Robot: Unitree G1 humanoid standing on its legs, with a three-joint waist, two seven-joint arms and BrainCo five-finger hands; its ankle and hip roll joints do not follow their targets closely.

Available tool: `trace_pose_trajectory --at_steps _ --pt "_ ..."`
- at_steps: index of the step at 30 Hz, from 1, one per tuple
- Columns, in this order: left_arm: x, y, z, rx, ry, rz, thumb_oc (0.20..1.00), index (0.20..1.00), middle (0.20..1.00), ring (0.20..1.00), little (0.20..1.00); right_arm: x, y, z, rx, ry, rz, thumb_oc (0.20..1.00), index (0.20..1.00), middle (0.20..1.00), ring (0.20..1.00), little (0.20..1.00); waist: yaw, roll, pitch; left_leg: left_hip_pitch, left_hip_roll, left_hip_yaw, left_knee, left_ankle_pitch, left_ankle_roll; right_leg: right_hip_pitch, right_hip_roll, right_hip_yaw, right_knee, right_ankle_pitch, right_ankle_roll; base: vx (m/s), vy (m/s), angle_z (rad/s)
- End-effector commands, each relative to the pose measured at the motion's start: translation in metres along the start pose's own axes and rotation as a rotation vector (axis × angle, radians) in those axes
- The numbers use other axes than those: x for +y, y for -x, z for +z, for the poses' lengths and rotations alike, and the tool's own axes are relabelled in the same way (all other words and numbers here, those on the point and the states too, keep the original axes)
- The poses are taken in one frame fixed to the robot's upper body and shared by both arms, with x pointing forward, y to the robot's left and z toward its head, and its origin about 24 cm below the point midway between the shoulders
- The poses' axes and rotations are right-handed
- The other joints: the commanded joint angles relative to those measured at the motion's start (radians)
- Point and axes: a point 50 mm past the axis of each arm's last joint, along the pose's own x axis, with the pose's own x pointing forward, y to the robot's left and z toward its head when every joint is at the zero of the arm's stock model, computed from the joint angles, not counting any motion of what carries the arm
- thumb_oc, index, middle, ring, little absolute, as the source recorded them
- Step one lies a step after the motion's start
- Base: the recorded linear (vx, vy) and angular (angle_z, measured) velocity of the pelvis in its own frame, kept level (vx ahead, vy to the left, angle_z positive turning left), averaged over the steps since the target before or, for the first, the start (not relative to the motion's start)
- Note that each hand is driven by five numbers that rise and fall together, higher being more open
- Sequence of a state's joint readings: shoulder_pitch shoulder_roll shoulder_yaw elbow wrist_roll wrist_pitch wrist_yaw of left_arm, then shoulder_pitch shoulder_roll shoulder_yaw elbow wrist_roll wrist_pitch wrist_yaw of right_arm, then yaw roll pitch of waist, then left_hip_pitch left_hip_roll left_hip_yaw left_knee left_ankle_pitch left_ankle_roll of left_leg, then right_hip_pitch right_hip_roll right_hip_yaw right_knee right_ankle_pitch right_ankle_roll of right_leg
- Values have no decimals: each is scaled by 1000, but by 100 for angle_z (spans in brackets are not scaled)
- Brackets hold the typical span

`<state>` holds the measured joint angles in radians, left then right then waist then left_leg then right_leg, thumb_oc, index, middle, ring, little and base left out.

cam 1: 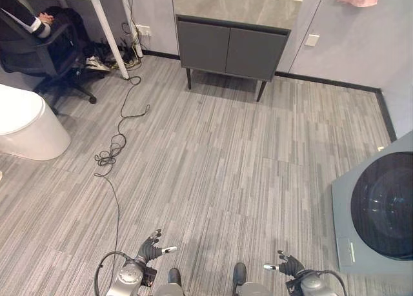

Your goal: Put brush and paste in cup on sink, flatten towel.

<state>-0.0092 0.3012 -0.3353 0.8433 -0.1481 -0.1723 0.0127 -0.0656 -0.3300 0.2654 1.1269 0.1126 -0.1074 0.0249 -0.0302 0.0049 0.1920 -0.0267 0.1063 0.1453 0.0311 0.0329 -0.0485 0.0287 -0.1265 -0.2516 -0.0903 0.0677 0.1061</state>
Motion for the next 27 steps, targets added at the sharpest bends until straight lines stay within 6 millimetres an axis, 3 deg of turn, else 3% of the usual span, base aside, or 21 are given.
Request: trace_pose_trajectory --at_steps 1,4,5,7,8,9,11,21,27 --pt "4 1 0 -21 -12 8 1000 1000 1000 1000 1000 -7 -2 11 -39 -14 -25 1000 1000 1000 1000 1000 -6 -40 -6 -53 -59 -28 30 2 -10 -27 9 49 78 15 -11 68 64 6" --pt "-5 3 -16 50 25 13 1000 1000 1000 1000 1000 -6 -4 11 -22 -104 -62 1000 1000 1000 1000 1000 -6 -27 -45 22 -70 -12 -50 -4 7 3 0 63 48 29 3 100 122 -11" --pt "-6 4 -19 61 60 38 1000 1000 1000 1000 1000 5 -6 18 -45 -138 -42 1000 1000 1000 1000 1000 -3 -26 -65 58 -71 7 -90 -2 13 12 -8 71 48 30 12 65 138 -32" --pt "-4 2 -16 52 84 61 1000 1000 1000 1000 1000 10 -7 22 -56 -136 -40 1000 1000 1000 1000 1000 1 -29 -66 70 -71 7 -87 -6 16 11 -10 75 74 17 11 15 80 -22" --pt "-3 1 -14 43 91 73 1000 1000 1000 1000 1000 12 -7 25 -67 -127 -45 1000 1000 1000 1000 1000 3 -31 -62 67 -70 6 -75 -13 19 7 -12 75 103 5 9 -66 40 -5" --pt "5 -1 -1 -11 122 108 1000 1000 1000 1000 1000 11 -8 35 -112 -126 -54 1000 1000 1000 1000 1000 2 -39 -32 42 -68 -4 28 -48 32 -19 -14 84 188 -30 -1 -98 18 -2" --pt "8 -3 4 -31 128 116 1000 1000 1000 1000 1000 12 -8 37 -117 -130 -55 1000 1000 1000 1000 1000 1 -45 -9 16 -73 -11 89 -73 34 -30 -15 84 225 -43 -4 -65 -4 4" --pt "0 3 -7 -1 135 91 1000 1000 1000 1000 1000 22 -7 24 -67 -161 -24 1000 1000 1000 1000 1000 10 -49 -47 55 -76 1 60 -77 31 48 -12 86 104 -11 -5 37 0 -3" --pt "0 2 -4 -15 127 84 1000 1000 1000 1000 1000 23 -8 35 -103 -119 -13 1000 1000 1000 1000 1000 15 -48 -40 40 -84 1 71 -85 35 42 -21 92 97 -2 1 19 51 -1"
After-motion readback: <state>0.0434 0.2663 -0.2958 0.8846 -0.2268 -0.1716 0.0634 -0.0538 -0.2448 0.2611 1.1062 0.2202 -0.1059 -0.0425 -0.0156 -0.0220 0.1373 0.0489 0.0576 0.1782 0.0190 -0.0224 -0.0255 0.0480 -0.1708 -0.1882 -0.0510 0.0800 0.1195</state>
